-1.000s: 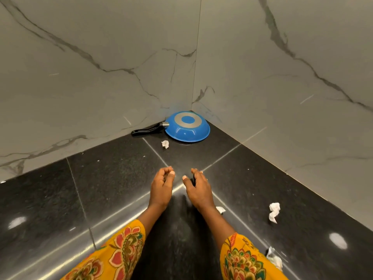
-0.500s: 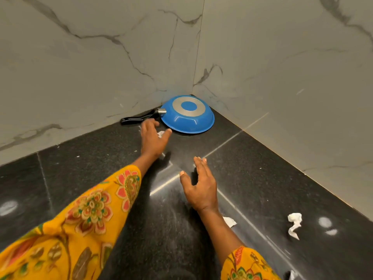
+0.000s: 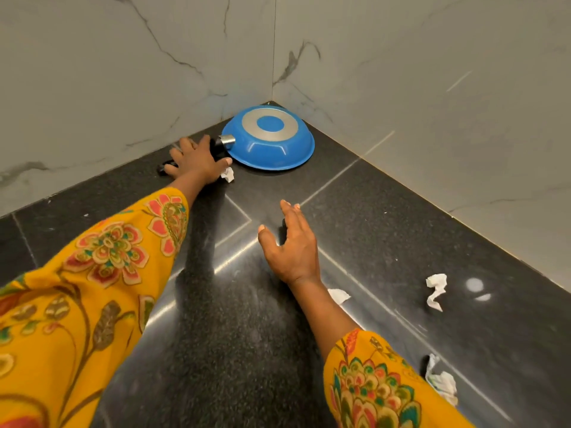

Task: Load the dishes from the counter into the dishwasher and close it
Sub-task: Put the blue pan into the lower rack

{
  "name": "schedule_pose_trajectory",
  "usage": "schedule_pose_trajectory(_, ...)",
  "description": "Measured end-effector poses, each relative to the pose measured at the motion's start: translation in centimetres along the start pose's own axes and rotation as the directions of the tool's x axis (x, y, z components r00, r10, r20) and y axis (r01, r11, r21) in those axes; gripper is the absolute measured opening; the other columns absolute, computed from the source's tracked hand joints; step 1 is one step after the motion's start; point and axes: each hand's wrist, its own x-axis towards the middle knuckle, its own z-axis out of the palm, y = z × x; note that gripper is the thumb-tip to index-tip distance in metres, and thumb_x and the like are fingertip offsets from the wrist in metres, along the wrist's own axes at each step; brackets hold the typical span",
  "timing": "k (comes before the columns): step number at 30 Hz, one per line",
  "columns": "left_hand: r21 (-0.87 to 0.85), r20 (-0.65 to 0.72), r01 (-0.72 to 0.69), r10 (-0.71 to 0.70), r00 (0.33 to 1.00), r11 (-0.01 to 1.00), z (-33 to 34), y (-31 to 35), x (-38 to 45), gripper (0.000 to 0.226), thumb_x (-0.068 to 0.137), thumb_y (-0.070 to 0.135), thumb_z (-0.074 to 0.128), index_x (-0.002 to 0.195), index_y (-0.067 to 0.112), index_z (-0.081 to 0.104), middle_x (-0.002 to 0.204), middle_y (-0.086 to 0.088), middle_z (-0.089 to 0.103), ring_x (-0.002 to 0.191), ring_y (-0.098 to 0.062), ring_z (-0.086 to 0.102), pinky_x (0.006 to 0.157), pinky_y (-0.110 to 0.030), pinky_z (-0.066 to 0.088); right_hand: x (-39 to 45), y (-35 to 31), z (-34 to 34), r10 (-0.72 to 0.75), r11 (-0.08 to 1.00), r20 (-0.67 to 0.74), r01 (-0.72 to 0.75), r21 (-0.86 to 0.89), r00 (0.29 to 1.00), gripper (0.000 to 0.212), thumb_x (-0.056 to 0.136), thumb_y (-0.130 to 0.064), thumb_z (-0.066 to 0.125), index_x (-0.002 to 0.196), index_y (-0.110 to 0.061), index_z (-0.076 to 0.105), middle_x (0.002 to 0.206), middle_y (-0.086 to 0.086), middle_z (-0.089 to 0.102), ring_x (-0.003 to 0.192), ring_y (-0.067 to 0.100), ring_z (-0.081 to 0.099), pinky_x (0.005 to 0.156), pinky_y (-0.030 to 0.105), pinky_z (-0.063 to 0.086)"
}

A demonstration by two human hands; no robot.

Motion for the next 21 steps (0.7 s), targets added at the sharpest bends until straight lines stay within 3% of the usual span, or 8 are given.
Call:
schedule_pose_trajectory(3,0.015,-0.131,0.04,-0.038,0.991,0.999,1.6,-0.2,-2.2,0.049,0.091,0.049,0.05,0.131,0.02,0.045,0.14,-0.018,0.029,0.127,-0.041,0.026,0.105,-0.055,0.02,-0.1,-0.2,-0.1,0.009,1.0,-0.003,-0.009,0.022,1.0,0.067,0.09,-0.029,0.057,0.147,-0.014,0.027,0.154,0.005,0.026,0.145,0.014,0.013,0.114,0.023,0.015)
schedule_pose_trajectory(6,0.121,-0.246,-0.02,0.049,0.968,0.992,3.1,-0.5,-5.1,0.047,0.095,0.046,0.045,0.124,0.01,0.048,0.132,-0.021,0.04,0.124,-0.04,0.031,0.105,-0.052,0.019,-0.1,-0.2,-0.1,0.012,1.0,-0.002,-0.012,0.028,1.0,0.067,0.09,-0.029,0.057,0.148,-0.014,0.026,0.155,0.006,0.025,0.145,0.014,0.013,0.114,0.025,0.016)
schedule_pose_trajectory(12,0.115,-0.304,0.013,0.023,0.953,0.993,4.0,-1.6,-9.1,0.05,0.094,0.046,0.047,0.121,0.004,0.049,0.124,-0.019,0.05,0.116,-0.037,0.041,0.098,-0.046,0.027,-0.1,-0.1,0.0,0.016,0.996,-0.057,-0.011,0.093,0.998,0.068,0.091,-0.026,0.058,0.148,-0.012,0.024,0.156,0.006,0.023,0.146,0.015,0.012,0.113,0.02,0.012)
schedule_pose_trajectory(16,0.036,-0.337,0.041,-0.026,0.941,0.999,3.5,-2.0,-11.9,0.047,0.094,0.043,0.048,0.119,0.003,0.048,0.122,-0.02,0.051,0.113,-0.037,0.046,0.092,-0.045,0.033,-0.2,-0.2,0.0,0.013,0.994,-0.116,0.0,0.105,0.993,0.076,0.092,-0.029,0.056,0.15,-0.009,0.012,0.159,0.008,0.007,0.146,0.016,0.006,0.108,0.012,0.005)
schedule_pose_trajectory(21,0.007,-0.35,0.059,-0.053,0.935,0.998,3.3,-2.8,-16.7,0.048,0.095,0.042,0.046,0.122,0.003,0.049,0.12,-0.018,0.053,0.111,-0.035,0.05,0.088,-0.044,0.037,-0.4,-0.1,-0.1,0.027,0.985,-0.172,0.002,0.17,0.985,0.084,0.092,-0.04,0.052,0.15,-0.005,0.002,0.159,0.01,0.003,0.147,0.019,0.004,0.111,0.017,0.004)
